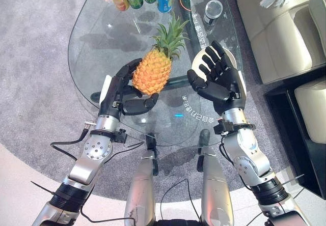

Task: Pick up the fruit to the plate

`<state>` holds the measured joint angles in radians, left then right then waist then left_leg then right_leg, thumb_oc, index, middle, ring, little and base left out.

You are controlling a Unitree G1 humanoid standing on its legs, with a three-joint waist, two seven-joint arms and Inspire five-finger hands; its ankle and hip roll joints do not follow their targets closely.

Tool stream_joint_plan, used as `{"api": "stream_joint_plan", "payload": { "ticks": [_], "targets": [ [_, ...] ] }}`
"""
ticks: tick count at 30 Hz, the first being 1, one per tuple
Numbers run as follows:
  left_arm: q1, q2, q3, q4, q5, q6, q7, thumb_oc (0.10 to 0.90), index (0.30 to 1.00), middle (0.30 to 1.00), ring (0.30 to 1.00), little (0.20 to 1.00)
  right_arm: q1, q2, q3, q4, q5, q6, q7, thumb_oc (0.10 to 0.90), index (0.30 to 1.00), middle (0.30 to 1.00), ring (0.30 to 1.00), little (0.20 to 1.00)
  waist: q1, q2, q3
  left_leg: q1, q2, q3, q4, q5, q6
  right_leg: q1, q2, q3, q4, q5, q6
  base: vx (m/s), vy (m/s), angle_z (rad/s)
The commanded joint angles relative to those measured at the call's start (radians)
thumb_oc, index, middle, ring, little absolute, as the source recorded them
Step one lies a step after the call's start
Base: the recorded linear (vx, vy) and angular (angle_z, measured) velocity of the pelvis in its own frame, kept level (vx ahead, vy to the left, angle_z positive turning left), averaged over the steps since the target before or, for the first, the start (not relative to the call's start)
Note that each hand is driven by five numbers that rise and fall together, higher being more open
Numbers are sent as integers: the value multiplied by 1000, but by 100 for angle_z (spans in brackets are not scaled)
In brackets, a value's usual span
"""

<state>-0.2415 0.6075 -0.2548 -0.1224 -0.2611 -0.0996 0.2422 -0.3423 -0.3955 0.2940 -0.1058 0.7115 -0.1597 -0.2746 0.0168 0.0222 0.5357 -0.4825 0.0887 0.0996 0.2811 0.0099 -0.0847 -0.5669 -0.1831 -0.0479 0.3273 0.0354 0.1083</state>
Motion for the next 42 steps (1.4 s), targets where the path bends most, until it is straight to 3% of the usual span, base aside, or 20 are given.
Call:
{"api": "stream_joint_plan", "payload": {
  "ticks": [1,7,15,26,35,42],
  "targets": [
    [-92,45,35,-219,-24,-150,-25,100,300,300,300,200,-94,17,-7,-78,72,-72,68,800,900,900,900,900,-13,14,-16,-10,-158,45,74,-97,70,96,103,-122,-33,-84,-50,0,0,0],
    [-110,62,18,-235,-27,-181,-66,100,300,300,300,200,-125,31,17,-12,225,-68,131,800,900,900,900,900,2,17,-16,7,-163,38,64,-93,71,117,99,-133,-43,-81,-49,-13,-11,5],
    [-119,86,22,-229,-46,-198,-105,100,300,300,300,200,-153,47,26,40,524,-18,339,800,900,900,900,900,19,19,-16,16,-169,27,59,-92,70,129,96,-144,-48,-81,-48,-5,-15,5],
    [-136,108,1,-200,-70,-196,-150,100,300,300,300,200,-190,40,18,61,558,-59,481,800,900,900,900,900,20,23,-16,12,-174,23,65,-97,73,126,96,-143,-49,-79,-45,-2,-5,1],
    [-118,105,-3,-182,-72,-197,-189,100,300,300,300,200,-176,34,5,61,574,-63,497,800,900,900,900,900,16,26,-16,-2,-177,24,67,-96,74,114,96,-141,-50,-76,-45,0,0,0],
    [-154,134,-58,-167,-89,-146,-269,100,300,300,300,200,-211,1,-14,115,562,-110,460,800,900,900,900,900,9,37,-16,-14,-177,34,73,-100,74,99,90,-140,-47,-73,-44,4,9,0]
  ]
}}
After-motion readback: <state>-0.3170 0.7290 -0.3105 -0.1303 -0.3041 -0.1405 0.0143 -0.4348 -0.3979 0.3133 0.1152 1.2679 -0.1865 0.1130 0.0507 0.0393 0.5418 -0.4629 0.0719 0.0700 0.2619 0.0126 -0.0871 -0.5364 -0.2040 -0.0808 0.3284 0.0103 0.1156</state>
